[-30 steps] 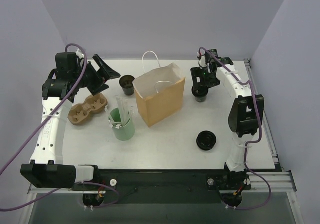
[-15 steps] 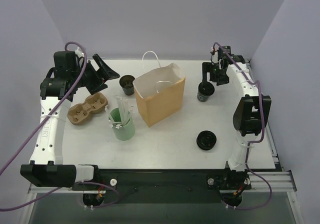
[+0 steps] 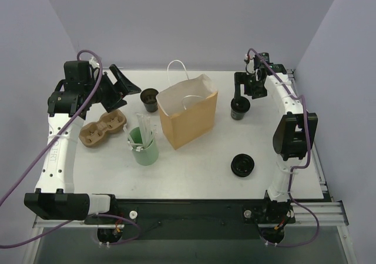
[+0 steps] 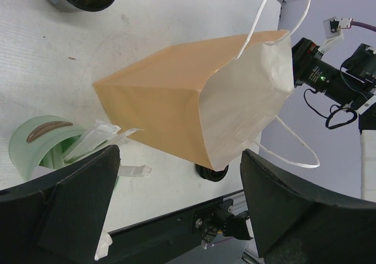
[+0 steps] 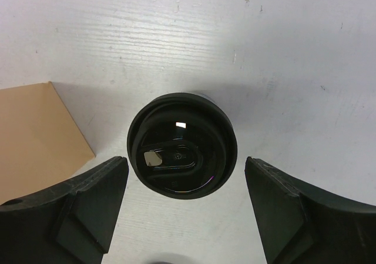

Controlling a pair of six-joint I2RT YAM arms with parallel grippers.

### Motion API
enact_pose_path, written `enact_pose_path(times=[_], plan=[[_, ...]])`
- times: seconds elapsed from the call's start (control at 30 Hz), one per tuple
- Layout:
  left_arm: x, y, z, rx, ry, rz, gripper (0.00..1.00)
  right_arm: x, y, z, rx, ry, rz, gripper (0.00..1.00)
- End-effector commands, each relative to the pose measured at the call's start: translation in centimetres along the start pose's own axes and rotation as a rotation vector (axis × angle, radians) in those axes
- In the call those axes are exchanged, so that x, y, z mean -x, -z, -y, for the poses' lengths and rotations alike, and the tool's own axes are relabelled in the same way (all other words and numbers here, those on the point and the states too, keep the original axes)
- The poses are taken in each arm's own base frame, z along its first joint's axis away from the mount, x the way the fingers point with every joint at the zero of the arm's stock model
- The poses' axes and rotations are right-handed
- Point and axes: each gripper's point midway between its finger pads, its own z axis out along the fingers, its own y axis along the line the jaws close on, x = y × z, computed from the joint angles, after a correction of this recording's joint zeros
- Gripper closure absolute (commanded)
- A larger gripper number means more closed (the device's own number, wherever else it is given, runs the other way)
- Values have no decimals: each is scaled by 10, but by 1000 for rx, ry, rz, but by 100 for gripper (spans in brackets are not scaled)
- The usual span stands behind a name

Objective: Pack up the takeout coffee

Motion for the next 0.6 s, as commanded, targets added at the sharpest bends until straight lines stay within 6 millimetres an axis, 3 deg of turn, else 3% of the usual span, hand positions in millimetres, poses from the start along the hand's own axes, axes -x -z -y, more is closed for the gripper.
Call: enact_pose_path(times=[0.0, 0.57], plan=[[5, 3, 7, -34, -16, 20, 7, 11, 22, -7, -2, 48, 37, 17], [-1, -9, 4, -57, 16, -12, 10, -19, 0, 2, -90, 121, -65, 16]])
